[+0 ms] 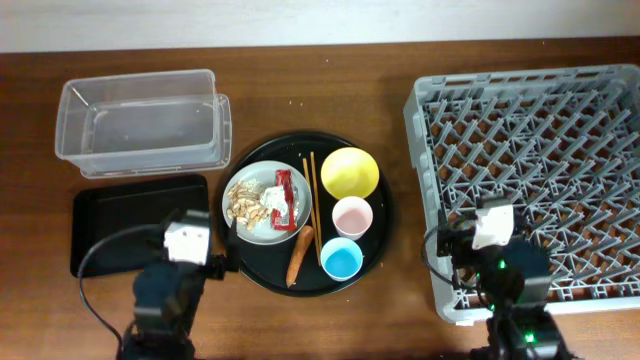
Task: Sort waste into correct bins and load items into the dishwasher rack
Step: 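Grasp the red-and-white wrapper on the plate with the left gripper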
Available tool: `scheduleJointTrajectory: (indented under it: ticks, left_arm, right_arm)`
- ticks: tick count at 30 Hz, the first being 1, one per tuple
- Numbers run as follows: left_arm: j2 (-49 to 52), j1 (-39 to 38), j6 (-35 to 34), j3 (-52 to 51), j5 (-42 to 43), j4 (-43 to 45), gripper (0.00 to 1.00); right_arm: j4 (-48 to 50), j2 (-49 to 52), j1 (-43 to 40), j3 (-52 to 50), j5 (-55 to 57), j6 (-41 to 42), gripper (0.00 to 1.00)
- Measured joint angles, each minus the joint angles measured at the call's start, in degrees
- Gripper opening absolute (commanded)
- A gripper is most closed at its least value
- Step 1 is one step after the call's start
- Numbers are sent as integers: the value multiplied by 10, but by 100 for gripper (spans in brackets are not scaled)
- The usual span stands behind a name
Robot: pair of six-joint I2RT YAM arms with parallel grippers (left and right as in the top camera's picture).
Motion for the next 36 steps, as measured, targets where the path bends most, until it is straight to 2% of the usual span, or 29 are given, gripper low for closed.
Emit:
scheduleJointTrajectory:
  ticks: [5,8,9,11,14,17,19,23,24,25,26,27,29,33,36]
  left_arm:
    - [253,0,0,274,12,-190,99]
    - [372,-1,0,417,52,-388,99]
    - [392,-1,0,439,63,-428,99]
    - [398,-1,0,447,73,-439,99]
    - [414,-1,-27,455,77,-335,99]
    - [504,-13,-44,457,77,-284,98]
    - [589,-46,-46,457,62,-253,90]
    - [693,-96,-54,457,53,-205,56]
    - [713,-101,-55,457,53,-205,54]
    - [731,-102,-55,457,53,-205,47]
    - [745,-102,-55,457,52,-206,38]
    - [750,-102,-56,457,52,-206,20]
    - [758,-104,-56,457,52,-207,1]
    - [758,-105,-57,459,52,-216,0]
    - [726,-103,-57,508,52,-247,1]
  right_arm:
    - [-178,146,0,202,-14,0,98]
    - [-302,188,0,285,-41,0,98]
    - [-327,191,0,302,-43,0,98]
    - [-350,189,0,313,-50,0,98]
    - [-355,190,0,314,-50,3,98]
    - [-354,203,0,315,-50,4,98]
    - [-354,204,0,315,-50,5,98]
    - [-354,206,0,315,-50,5,98]
    - [-355,206,0,315,-50,4,98]
    - [-354,206,0,315,-50,4,98]
    - [-354,206,0,315,-50,4,98]
    - [-354,206,0,315,-50,5,98]
    - [-354,206,0,315,-50,5,98]
    - [-355,206,0,315,-50,5,98]
    - [-355,206,0,315,-50,4,98]
